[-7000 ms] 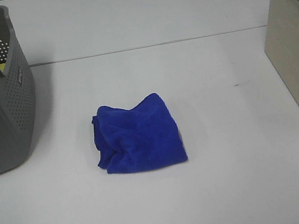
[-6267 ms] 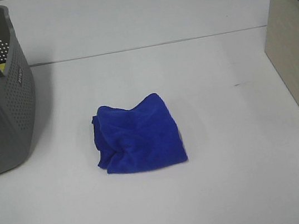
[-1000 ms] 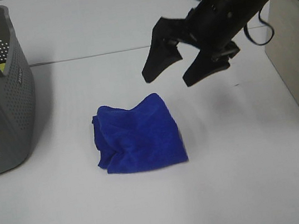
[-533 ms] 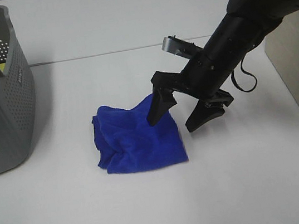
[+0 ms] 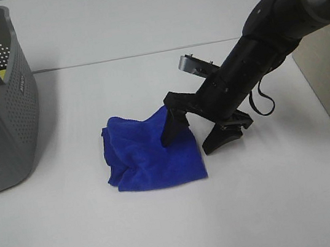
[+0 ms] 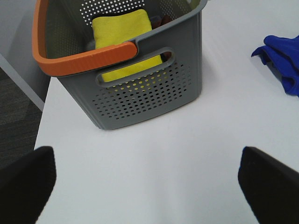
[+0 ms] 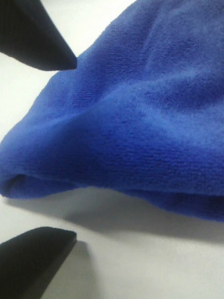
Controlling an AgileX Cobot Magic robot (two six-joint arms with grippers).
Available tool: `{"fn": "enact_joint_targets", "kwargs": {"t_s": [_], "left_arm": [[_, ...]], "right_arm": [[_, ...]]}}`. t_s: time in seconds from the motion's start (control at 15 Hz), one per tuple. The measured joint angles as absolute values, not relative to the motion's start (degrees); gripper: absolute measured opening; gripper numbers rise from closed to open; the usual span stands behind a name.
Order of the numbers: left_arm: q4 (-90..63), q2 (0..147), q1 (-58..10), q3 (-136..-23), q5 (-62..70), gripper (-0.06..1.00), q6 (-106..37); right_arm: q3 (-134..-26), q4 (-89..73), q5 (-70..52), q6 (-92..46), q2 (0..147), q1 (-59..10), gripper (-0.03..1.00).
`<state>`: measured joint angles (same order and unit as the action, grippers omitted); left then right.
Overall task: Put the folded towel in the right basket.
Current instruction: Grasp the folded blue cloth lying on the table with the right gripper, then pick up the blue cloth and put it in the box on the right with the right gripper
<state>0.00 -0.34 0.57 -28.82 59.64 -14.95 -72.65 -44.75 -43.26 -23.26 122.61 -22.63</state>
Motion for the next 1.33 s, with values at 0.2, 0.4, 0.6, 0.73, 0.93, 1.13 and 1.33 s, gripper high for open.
{"fn": "enact_joint_targets", "kwargs": {"t_s": [0.2,0.4,0.6,0.73,0.93,1.13,1.33], "left_arm": [[0.0,-0.3,0.6,-28.8,59.6,0.99,-15.0],[0.0,-0.3,0.6,-28.8,59.6,0.99,-15.0],[0.0,-0.3,0.6,-28.8,59.6,0.99,-15.0],[0.0,-0.3,0.6,-28.8,59.6,0.99,-15.0],[0.0,-0.3,0.6,-28.8,59.6,0.99,-15.0],[0.0,-0.3,0.6,-28.8,59.6,0.99,-15.0],[0.0,-0.3,0.6,-28.8,59.6,0.99,-15.0]], "right_arm": [[-72.7,-46.2,-40.5,-23.3,123.4,-26.7,0.87],[-72.9,-46.5,-37.9,-23.2,124.0,-30.2,0.8],[-72.9,-46.1,-36.5,-22.3,124.8,-30.7,0.5],[-72.9,-45.9,-36.1,-21.9,125.0,-30.7,0.21],[-72.9,-45.9,-37.2,-21.9,125.0,-30.7,0.11],[-72.9,-45.8,-40.7,-21.9,124.2,-30.7,0.11],[-72.9,-45.6,-42.9,-22.6,118.3,-30.7,0.11]]}}
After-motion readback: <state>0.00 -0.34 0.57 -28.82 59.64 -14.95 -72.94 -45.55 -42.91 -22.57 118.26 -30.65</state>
